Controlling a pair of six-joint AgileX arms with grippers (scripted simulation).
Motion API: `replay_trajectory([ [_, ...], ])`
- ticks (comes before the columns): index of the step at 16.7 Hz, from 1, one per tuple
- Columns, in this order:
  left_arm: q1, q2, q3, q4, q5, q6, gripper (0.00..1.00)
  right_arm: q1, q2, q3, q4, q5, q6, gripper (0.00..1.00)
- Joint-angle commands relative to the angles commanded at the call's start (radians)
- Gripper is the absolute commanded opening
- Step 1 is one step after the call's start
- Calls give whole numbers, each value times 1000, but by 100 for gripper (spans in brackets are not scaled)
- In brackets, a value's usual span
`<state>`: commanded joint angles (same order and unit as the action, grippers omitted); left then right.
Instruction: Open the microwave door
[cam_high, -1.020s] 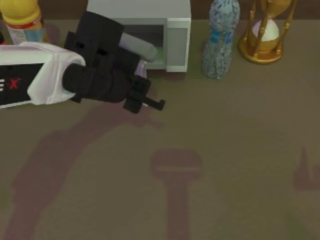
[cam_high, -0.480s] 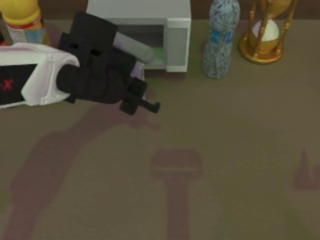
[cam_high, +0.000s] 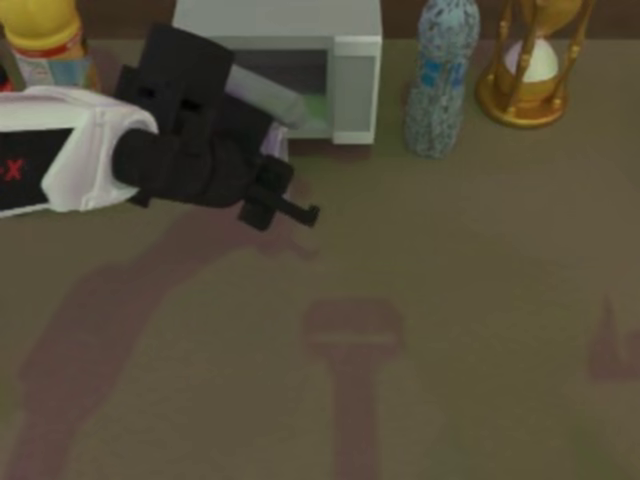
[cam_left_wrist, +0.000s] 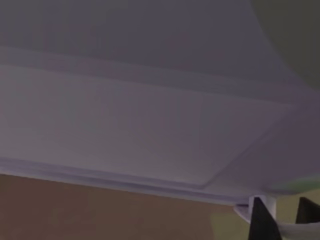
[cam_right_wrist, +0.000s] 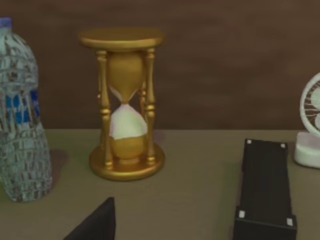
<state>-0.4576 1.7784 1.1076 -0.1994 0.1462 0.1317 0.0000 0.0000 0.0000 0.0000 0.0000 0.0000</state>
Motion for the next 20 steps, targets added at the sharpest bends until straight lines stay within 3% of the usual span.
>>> replay_trajectory([
  [11,0,0,0,0,0,0,0,0,0,0,0,0,0,100],
  [20,37,-24,-28,-15,73,87,0,0,0,0,0,0,0,100],
])
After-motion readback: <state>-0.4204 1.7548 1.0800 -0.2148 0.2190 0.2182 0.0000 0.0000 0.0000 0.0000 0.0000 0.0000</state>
